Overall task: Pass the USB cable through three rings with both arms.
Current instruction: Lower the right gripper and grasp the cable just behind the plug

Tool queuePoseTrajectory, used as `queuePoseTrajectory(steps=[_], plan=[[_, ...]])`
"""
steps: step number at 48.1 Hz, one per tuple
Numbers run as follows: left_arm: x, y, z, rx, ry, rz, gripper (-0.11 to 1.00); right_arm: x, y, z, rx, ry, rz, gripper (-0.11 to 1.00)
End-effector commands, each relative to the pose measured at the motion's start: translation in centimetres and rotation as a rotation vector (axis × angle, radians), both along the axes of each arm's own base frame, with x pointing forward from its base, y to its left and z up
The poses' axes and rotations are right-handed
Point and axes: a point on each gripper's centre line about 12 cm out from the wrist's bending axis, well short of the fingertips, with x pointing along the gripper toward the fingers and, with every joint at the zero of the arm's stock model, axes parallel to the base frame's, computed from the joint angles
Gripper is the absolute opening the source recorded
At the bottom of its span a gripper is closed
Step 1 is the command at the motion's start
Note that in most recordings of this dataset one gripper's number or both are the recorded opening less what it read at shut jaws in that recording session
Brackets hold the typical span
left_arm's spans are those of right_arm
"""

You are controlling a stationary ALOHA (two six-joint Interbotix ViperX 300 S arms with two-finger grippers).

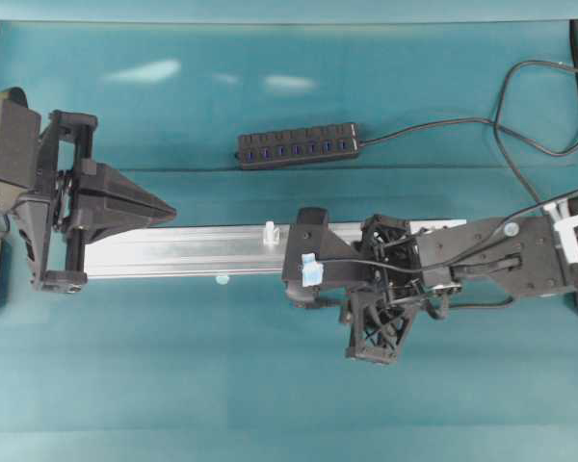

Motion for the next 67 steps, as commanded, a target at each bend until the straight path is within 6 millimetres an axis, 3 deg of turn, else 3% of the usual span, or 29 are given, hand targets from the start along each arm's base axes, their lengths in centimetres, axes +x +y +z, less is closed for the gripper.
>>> queuePoseTrajectory(steps=[1,13,18,39,67], plan=[[0.0,0.0,0.6,0.000,-0.021,0.002,0.02,0.3,0.1,0.2,-0.001,-0.020,0.004,0.15],[0.0,0.1,0.6,-0.002,-0.022,0.004,0.02,0.7,-0.1,-1.0,-0.036,-0.024,0.039,0.53],[-0.1,0.1,0.6,-0.002,-0.023,0.004,0.02,0.7,-0.2,-1.8,-0.048,-0.004,0.049,0.61],[-0.1,0.0,0.8,-0.007,-0.032,0.002,0.02,0.9,0.8,-3.0,-0.058,-0.006,0.087,0.62],[-0.1,-0.1,0.8,-0.002,-0.029,-0.004,0.02,0.8,0.2,-5.4,-0.115,0.055,0.187,0.62]])
